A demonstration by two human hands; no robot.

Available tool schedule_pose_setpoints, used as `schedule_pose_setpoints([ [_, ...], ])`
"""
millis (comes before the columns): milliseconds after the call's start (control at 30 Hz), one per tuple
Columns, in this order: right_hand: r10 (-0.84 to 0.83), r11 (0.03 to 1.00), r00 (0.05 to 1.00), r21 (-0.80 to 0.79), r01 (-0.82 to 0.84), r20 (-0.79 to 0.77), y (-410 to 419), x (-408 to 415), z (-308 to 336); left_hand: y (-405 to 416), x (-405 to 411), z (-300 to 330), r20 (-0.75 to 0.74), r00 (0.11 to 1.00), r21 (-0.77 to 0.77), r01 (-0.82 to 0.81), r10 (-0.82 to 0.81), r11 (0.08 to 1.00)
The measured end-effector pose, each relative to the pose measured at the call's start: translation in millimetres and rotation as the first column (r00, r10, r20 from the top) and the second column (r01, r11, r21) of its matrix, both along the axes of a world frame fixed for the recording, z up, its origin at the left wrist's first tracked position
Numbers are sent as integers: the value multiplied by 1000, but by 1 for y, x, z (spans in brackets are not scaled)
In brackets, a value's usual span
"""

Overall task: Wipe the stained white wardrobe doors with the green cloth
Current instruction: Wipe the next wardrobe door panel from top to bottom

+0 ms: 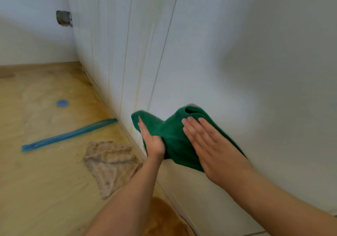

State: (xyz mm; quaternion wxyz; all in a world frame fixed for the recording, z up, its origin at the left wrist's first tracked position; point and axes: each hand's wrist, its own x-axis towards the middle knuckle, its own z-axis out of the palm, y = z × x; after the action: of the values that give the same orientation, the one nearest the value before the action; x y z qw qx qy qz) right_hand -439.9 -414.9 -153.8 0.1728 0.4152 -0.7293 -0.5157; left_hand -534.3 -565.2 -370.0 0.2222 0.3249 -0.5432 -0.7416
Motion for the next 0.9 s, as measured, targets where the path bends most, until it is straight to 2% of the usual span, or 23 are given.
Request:
schedule_pose_setpoints([
  [67,3,1000,1000,-7,-3,-30,-6,-4,-2,24,23,7,24,999,44,-25,24,999],
  [133,7,1000,999,-6,-7,-38,-14,-7,-3,38,45,9,74,997,59,22,-26,998],
  [200,26,999,999,-18,-26,-32,-19,-11,-3,27,47,21,-84,996,102,18,-9,995],
  [267,24,999,999,-19,-25,-48,-19,-13,-3,9,32,32,-237,969,111,94,-65,989],
  [300,23,1000,998,-15,-24,-60,-20,-13,-4,3,25,40,-206,966,78,173,-154,982],
  [367,26,1000,996,-11,-27,-88,-23,-15,-7,-2,6,49,-129,965,241,254,-229,937],
  [400,14,1000,996,-14,-15,-87,-25,-15,-9,-2,1,55,-145,962,300,265,-231,916],
  [467,16,1000,996,-18,-17,-87,-31,-18,-12,2,8,62,-47,991,139,129,-124,982],
  [533,33,999,995,-18,-35,-95,-34,-22,-13,8,21,45,-76,996,141,59,-49,988],
  [567,37,999,995,-18,-39,-91,-36,-23,-14,12,31,32,-71,997,185,53,-40,981],
  [667,49,999,997,5,-49,-65,-42,-28,-19,21,42,-22,105,994,209,17,-40,978],
  [767,65,998,996,30,-63,-61,-47,-34,-23,31,42,-40,155,982,279,63,-109,958],
  [867,72,997,995,35,-70,-64,-48,-33,-24,54,41,-62,329,934,425,-11,-142,905],
  [900,64,997,996,48,-61,-63,-47,-32,-24,66,47,-61,344,921,458,4,-181,889],
])
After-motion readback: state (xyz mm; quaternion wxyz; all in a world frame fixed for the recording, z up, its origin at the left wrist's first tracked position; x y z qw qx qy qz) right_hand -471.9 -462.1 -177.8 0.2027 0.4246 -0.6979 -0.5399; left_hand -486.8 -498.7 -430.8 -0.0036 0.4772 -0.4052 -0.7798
